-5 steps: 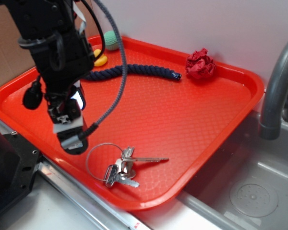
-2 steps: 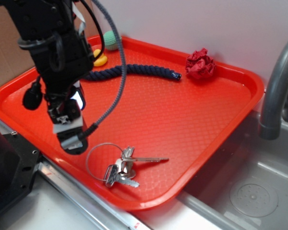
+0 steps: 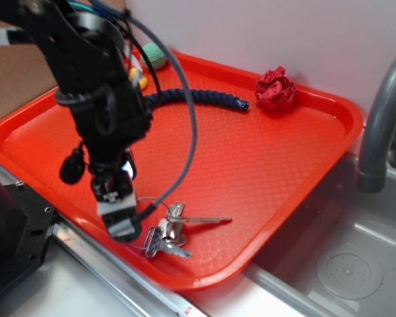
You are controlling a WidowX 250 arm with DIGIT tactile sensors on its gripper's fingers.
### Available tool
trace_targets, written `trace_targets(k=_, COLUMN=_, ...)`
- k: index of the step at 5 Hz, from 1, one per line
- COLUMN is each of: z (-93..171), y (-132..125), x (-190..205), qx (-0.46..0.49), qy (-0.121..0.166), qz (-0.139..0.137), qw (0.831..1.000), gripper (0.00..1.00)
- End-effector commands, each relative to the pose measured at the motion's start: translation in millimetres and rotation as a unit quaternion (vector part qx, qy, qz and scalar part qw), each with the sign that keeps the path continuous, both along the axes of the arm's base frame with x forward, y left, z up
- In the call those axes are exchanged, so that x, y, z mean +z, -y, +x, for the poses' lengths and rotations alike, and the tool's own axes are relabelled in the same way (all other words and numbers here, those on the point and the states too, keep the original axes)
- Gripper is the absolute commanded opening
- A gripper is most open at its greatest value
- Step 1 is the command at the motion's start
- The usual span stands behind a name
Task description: Grab the silver keys.
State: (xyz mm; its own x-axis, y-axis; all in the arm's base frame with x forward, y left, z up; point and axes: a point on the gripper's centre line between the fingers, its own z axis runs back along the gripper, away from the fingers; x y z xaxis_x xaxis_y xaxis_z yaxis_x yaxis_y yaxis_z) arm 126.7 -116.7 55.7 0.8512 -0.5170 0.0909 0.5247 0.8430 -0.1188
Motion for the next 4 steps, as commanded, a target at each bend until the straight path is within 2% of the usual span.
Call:
trace_targets(k=1, z=-1.2, y=13.4, x=-5.9, qx=-0.007, qy=0.014, qz=-0.012, qw=1.000, gripper=0.00)
trace_targets(k=2, z=2.4, y=17.7, x=-17.7, qx=-0.003, qy=0.019, qz=-0.055, qw=0.998, gripper=0.00)
trace_targets(k=4, z=7.6, y=22.9, x=-23.4, qx=0.010, qy=-0.004, qz=-0.048, qw=0.999, gripper=0.00)
